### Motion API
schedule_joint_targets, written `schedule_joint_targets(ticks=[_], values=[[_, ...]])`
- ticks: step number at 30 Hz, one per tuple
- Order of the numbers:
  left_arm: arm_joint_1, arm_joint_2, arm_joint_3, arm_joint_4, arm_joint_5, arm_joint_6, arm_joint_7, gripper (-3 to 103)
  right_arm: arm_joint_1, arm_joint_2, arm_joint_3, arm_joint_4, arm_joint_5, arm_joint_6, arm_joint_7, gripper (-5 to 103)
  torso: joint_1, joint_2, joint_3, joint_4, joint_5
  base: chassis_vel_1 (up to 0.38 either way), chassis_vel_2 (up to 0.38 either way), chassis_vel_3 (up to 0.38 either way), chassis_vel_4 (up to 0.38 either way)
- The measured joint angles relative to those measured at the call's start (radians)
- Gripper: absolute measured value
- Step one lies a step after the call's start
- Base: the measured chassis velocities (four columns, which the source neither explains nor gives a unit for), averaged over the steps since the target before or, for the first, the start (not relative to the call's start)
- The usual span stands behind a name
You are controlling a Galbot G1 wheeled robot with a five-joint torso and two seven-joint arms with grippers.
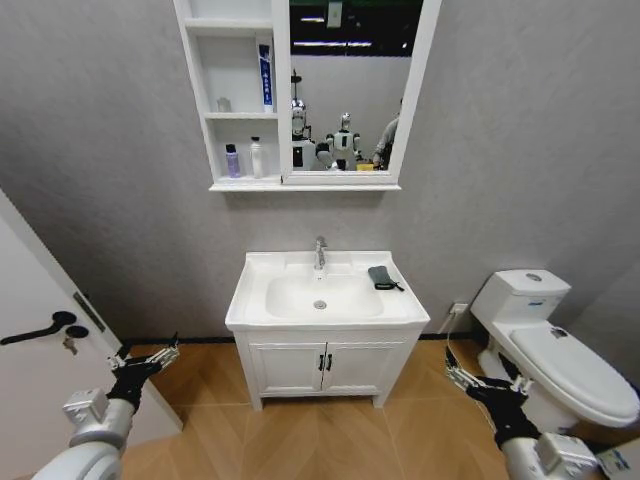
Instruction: Move facial cleanser and shampoo from washbasin to cabinet, then wipe washbasin with towel.
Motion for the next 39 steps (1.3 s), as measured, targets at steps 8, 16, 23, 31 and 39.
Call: schedule_joint_targets(ticks=[8,16,23,31,39], values=[[0.0,0.0,0.0,0.0,0.0,0.0,0.0,100,0.0,0.0,0.0,0.0,0.0,0.0,0.0,100,-0.001,0.001,-0.001,0.0005,-0.0004,0.219,-0.208,-0.201,0.202],[0.0,0.0,0.0,0.0,0.0,0.0,0.0,100,0.0,0.0,0.0,0.0,0.0,0.0,0.0,100,-0.001,0.001,0.0,0.0002,0.0009,0.264,-0.299,-0.266,0.271],[0.0,0.0,0.0,0.0,0.0,0.0,0.001,100,0.0,0.0,0.0,0.0,0.0,0.0,0.0,100,-0.001,0.001,0.0,0.0002,0.0013,0.354,-0.35,-0.33,0.335],[0.0,0.0,0.0,0.0,0.0,0.0,0.0,100,0.0,0.0,0.0,0.0,0.0,0.0,0.0,100,-0.002,0.001,-0.001,0.0009,-0.0003,0.326,-0.321,-0.328,0.318],[0.0,0.0,0.0,0.0,0.0,0.0,0.0,100,0.0,0.0,0.0,0.0,0.0,0.0,0.0,100,-0.001,0.0,0.0,0.0003,0.001,0.02,-0.035,-0.077,0.072]])
